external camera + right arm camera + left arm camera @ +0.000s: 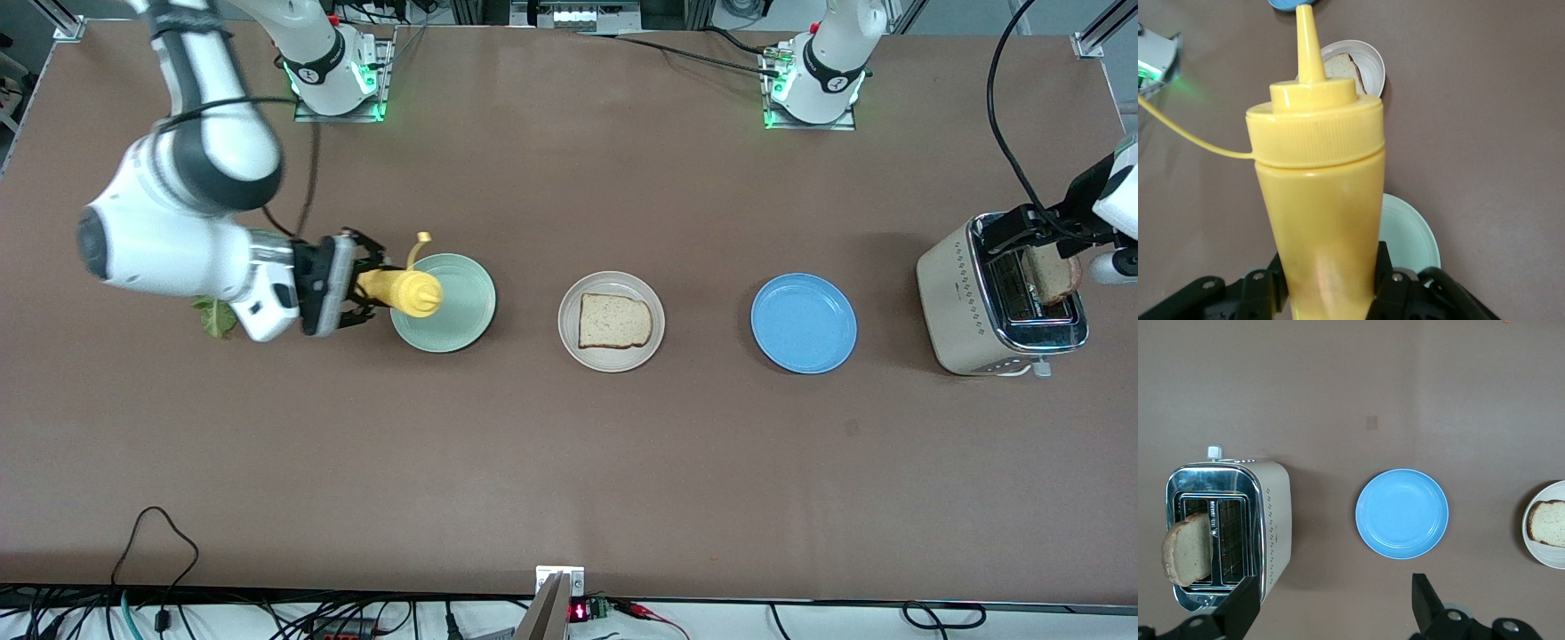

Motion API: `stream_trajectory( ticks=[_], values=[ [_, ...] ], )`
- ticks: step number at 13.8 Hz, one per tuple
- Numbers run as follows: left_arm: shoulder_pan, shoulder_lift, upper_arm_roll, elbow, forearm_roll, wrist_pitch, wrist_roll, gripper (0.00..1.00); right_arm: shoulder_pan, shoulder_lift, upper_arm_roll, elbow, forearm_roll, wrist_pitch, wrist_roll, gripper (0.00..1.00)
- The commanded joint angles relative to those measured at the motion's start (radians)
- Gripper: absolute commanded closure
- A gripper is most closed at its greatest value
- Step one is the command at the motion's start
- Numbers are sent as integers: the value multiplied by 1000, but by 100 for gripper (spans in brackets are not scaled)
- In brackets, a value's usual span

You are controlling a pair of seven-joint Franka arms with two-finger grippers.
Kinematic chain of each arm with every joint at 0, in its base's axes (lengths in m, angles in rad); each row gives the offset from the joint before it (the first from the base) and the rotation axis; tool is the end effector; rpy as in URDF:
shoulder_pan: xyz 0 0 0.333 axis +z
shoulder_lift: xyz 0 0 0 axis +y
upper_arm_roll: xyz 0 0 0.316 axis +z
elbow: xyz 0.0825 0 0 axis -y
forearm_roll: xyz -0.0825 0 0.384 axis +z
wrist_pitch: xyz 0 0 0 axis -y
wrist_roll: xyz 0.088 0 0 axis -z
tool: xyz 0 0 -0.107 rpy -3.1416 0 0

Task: Make sandwich in beige plate with both arms
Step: 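Carry the mustard bottle over the bread on the beige plate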

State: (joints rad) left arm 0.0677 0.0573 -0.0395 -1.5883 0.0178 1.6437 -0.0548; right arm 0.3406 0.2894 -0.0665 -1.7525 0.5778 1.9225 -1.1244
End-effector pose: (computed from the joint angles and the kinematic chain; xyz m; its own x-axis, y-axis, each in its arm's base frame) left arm 0.5770 0.0187 0.5902 0.9967 0.0817 -0.0010 0.0816 -0.9965 -0.0156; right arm 0.5938 0.2100 0.4046 0.4305 0.8305 0.3536 0.8838 -0.3083 -0.3519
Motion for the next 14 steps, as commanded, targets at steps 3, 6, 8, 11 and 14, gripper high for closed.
stream_trajectory(
  ticks=[3,6,8,11,14],
  values=[
    [1,-8,3,-2,-15,-8,1,0,153,-12,11,56,-245,23,334,100],
    [1,-8,3,-2,-15,-12,0,0,159,17,115,59,-393,76,483,100],
    [1,-8,4,-2,-15,-12,-2,0,175,53,187,59,-498,125,592,100],
    [1,-7,4,-4,-16,-7,-2,0,221,114,241,59,-627,159,653,100],
    [1,-8,4,-4,-15,-8,-3,0,259,165,241,59,-674,211,663,100]
  ],
)
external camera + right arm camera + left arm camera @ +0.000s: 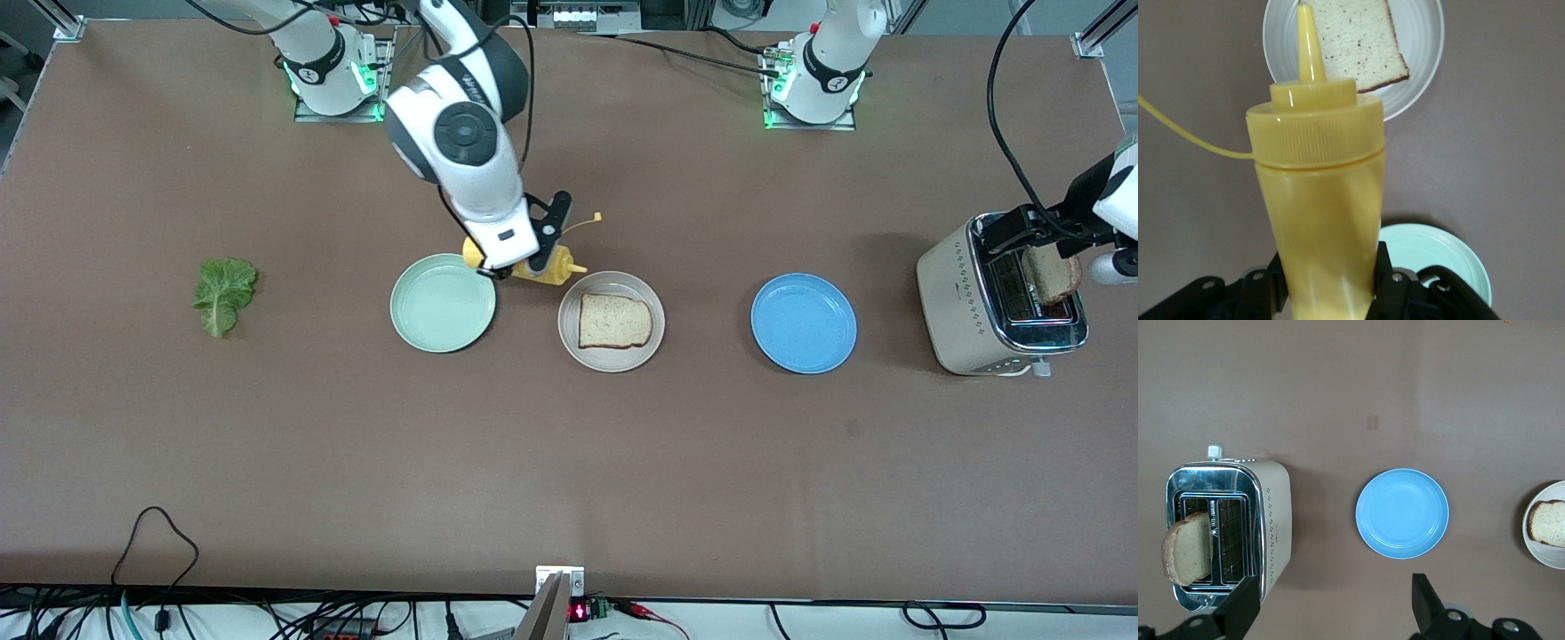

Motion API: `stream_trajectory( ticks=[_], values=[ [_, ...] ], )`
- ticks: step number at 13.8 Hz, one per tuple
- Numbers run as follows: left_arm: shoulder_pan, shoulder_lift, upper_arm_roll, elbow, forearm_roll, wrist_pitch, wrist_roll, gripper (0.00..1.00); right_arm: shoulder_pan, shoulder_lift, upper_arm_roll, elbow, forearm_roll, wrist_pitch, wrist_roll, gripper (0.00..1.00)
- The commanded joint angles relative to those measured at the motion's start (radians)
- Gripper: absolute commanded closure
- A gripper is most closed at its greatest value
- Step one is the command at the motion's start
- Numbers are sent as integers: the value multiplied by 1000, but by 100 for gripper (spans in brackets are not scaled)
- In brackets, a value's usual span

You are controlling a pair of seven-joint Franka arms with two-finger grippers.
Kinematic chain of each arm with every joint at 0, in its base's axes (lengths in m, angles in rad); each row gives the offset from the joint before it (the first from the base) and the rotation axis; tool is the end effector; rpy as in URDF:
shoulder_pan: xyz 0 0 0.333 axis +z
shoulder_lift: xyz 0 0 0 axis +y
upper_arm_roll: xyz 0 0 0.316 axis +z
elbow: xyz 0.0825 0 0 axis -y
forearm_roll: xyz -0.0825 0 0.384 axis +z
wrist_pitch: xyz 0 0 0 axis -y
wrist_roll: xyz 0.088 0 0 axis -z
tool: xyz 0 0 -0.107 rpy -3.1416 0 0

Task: Make sandwich in beige plate with both arms
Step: 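Carry the mustard bottle over the bread on the beige plate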

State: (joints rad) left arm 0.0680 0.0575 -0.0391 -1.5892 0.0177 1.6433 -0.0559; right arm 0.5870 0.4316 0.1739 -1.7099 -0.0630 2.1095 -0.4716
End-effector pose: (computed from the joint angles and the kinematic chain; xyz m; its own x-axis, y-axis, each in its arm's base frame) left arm 0.5770 0.0191 0.5896 0.9965 0.0835 -0.0025 0.0834 -0.9964 -0.0156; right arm 0.4870 0.4445 0.3414 0.3144 0.9492 -0.0133 0.9488 -0.3146 -0.0283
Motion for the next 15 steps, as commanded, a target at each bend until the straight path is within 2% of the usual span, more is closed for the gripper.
stream_trajectory(
  ticks=[1,6,11,13,15],
  values=[
    [1,-8,4,-3,-15,-8,-2,0,19,38,1,18,-41,39,17,100],
    [1,-8,1,-3,-15,-11,-2,0,36,67,1,18,-92,63,44,100],
    [1,-8,1,-3,-15,-10,-2,0,10,12,-1,10,-95,49,28,100],
    [1,-8,1,-3,-15,-10,-2,0,-53,-39,-1,-26,-80,49,-14,100],
    [1,-7,2,-3,-15,-7,-2,0,-108,-88,-1,-48,-5,46,-118,100]
  ],
)
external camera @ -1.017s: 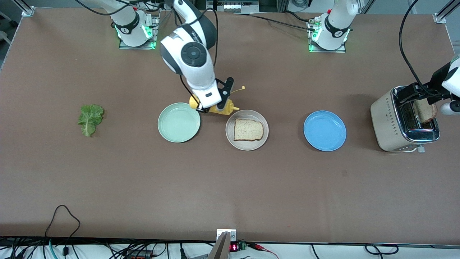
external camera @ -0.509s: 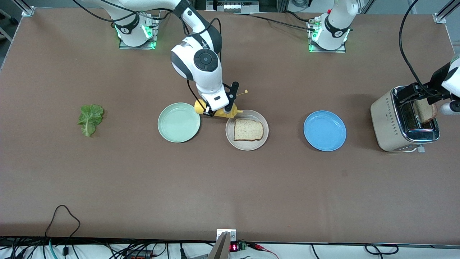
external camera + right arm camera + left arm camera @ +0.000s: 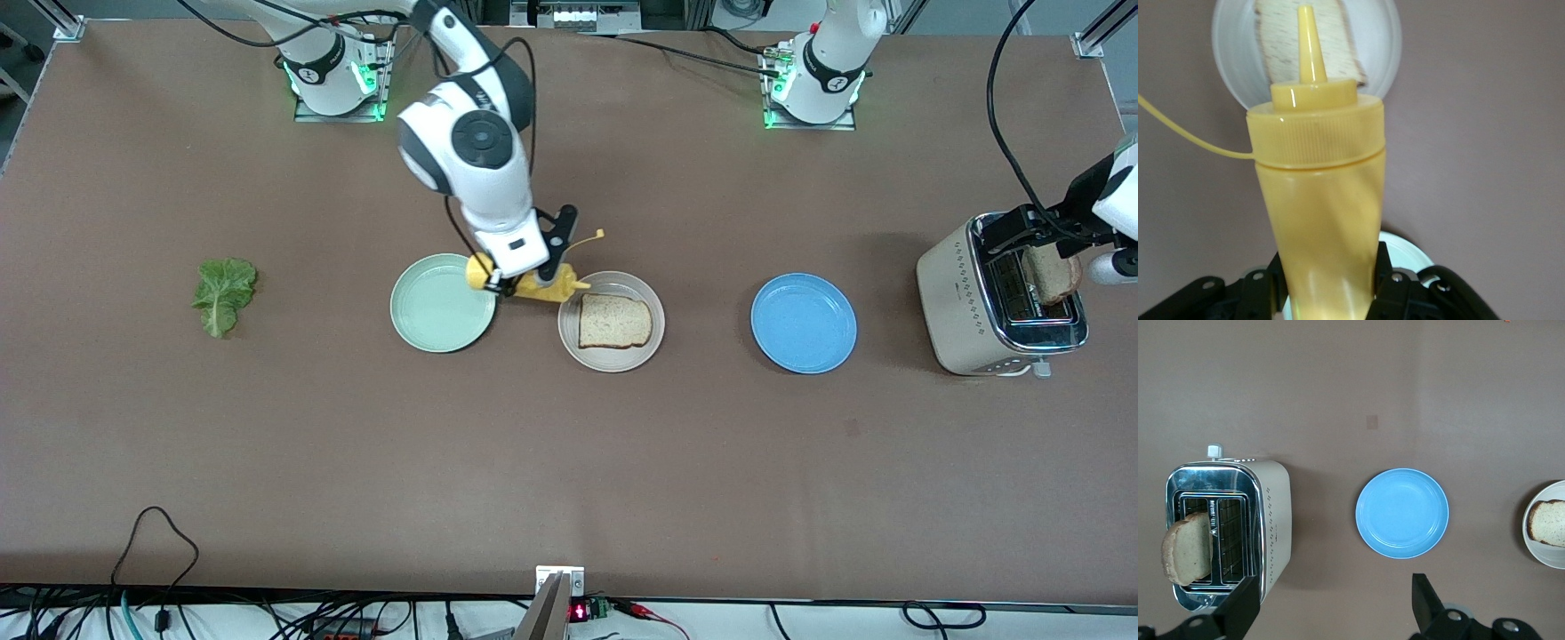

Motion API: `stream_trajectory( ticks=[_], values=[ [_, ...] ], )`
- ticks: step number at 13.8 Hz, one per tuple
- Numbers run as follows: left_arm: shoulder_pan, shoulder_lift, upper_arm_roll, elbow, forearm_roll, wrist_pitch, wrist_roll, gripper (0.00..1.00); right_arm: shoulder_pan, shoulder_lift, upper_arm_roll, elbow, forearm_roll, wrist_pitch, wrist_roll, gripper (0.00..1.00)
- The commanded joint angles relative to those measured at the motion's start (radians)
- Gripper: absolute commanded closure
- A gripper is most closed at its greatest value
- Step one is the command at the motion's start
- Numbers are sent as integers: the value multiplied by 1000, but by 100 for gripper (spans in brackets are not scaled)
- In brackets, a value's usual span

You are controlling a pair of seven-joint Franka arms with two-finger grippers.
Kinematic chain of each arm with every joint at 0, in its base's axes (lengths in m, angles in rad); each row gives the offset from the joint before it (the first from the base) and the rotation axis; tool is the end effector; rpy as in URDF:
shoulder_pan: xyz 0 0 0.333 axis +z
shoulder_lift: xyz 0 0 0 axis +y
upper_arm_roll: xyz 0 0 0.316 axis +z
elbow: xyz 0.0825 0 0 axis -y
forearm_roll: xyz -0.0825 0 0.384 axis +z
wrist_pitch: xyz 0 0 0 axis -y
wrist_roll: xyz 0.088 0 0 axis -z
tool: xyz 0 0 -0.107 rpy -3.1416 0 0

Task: Make sandwich in beige plate with both arms
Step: 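Carry the mustard bottle back beside the lettuce leaf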

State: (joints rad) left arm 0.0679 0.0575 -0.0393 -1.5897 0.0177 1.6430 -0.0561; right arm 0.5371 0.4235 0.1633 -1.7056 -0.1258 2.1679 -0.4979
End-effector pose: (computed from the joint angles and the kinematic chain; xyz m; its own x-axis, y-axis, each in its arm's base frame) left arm 0.5769 0.0189 0.5894 0.9965 0.0834 -0.0033 0.0833 -0.9964 -0.0156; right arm 0.5197 0.4175 0.3534 0.3137 0.9493 0.0200 0.9476 -0.3144 0.0567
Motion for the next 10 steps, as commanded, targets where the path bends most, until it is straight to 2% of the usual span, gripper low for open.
stream_trajectory(
  ticks=[1,7,10],
  values=[
    [1,-7,2,-3,-15,-6,-2,0,-87,-103,10,-66,101,-20,-176,100],
    [1,-7,2,-3,-15,-6,-2,0,-287,-238,-50,-179,308,-125,-679,98],
    [1,-7,2,-3,-15,-6,-2,0,-354,-273,-120,-253,426,-131,-951,98]
  ],
)
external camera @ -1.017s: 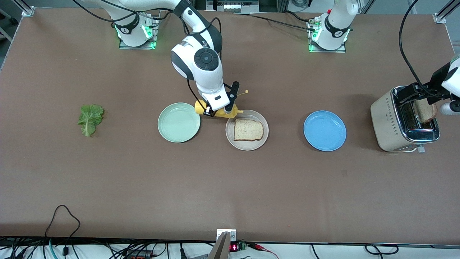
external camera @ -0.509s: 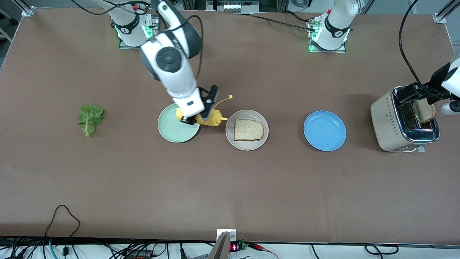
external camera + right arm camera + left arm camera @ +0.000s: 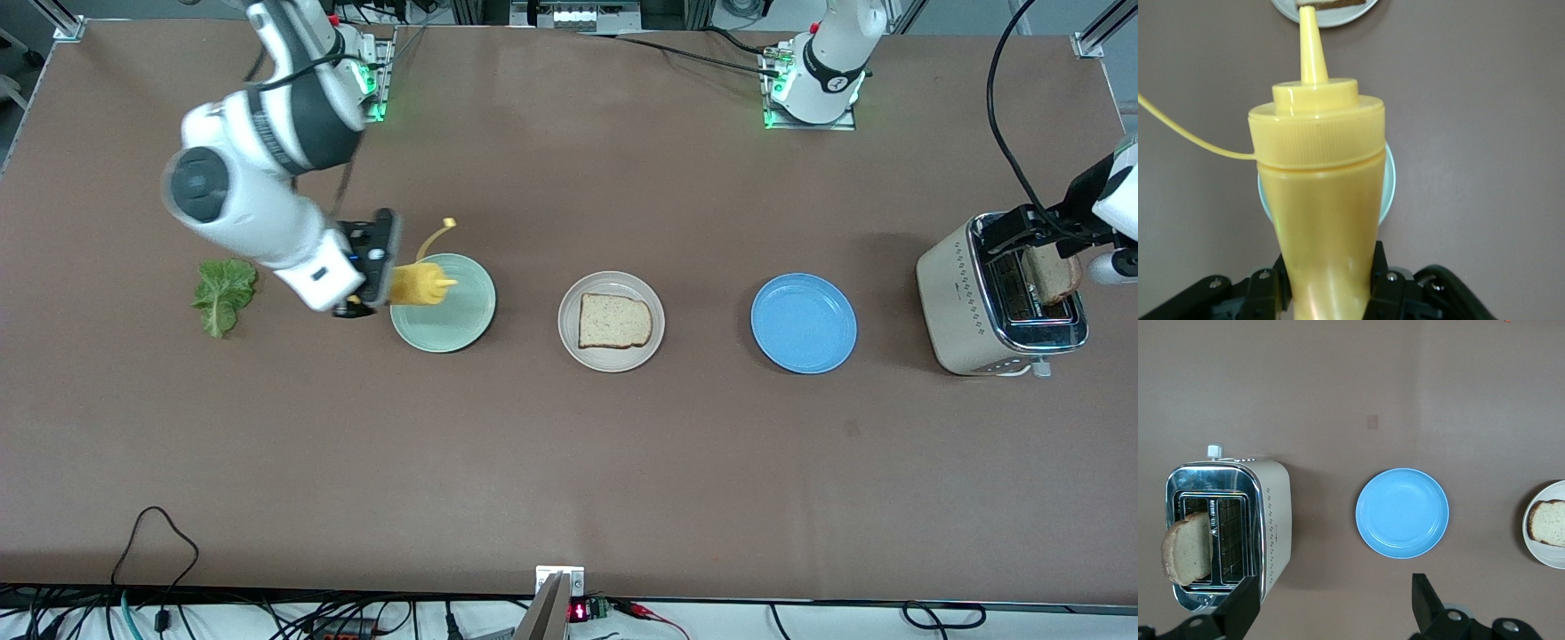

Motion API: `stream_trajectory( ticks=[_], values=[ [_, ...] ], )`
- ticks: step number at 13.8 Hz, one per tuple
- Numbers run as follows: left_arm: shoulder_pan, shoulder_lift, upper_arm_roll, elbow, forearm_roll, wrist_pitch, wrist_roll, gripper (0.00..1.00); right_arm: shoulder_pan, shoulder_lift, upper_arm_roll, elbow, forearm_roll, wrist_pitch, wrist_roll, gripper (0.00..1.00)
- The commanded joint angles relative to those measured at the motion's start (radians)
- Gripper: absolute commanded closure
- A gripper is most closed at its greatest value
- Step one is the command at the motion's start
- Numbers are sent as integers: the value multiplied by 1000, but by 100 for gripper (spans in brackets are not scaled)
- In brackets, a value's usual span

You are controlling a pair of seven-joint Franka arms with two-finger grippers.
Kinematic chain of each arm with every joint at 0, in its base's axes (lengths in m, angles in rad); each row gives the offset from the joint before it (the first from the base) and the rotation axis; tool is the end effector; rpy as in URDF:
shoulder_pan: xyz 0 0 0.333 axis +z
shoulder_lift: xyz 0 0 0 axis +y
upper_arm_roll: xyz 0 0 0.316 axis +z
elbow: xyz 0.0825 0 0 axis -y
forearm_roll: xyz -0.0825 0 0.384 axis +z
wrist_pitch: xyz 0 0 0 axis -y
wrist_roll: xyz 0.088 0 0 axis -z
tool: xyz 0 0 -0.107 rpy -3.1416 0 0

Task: Make sandwich in beige plate with both arms
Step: 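Carry the mustard bottle back beside the lettuce leaf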

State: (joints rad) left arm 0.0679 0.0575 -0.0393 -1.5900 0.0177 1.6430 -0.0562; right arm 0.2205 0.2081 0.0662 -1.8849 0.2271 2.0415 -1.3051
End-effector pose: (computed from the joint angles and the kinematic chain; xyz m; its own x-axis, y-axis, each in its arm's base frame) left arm 0.5769 0.0189 0.5892 0.9965 0.0835 -0.0036 0.0834 -0.9964 -0.0156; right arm 0.5754 0.1809 0.3954 0.0977 0.9779 0.1848 0.9904 -0.0772 -0.1151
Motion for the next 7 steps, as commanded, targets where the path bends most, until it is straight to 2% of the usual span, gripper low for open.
stream_trajectory(
  ticks=[1,4,7],
  values=[
    [1,-7,2,-2,-15,-6,-2,0,-67,-61,-35,-89,119,-13,-223,98],
    [1,-7,2,-2,-15,-6,-2,0,-128,-59,-107,-144,259,-35,-476,98],
    [1,-7,2,-2,-15,-2,-2,0,-237,-50,-121,-229,443,-53,-768,98]
  ],
)
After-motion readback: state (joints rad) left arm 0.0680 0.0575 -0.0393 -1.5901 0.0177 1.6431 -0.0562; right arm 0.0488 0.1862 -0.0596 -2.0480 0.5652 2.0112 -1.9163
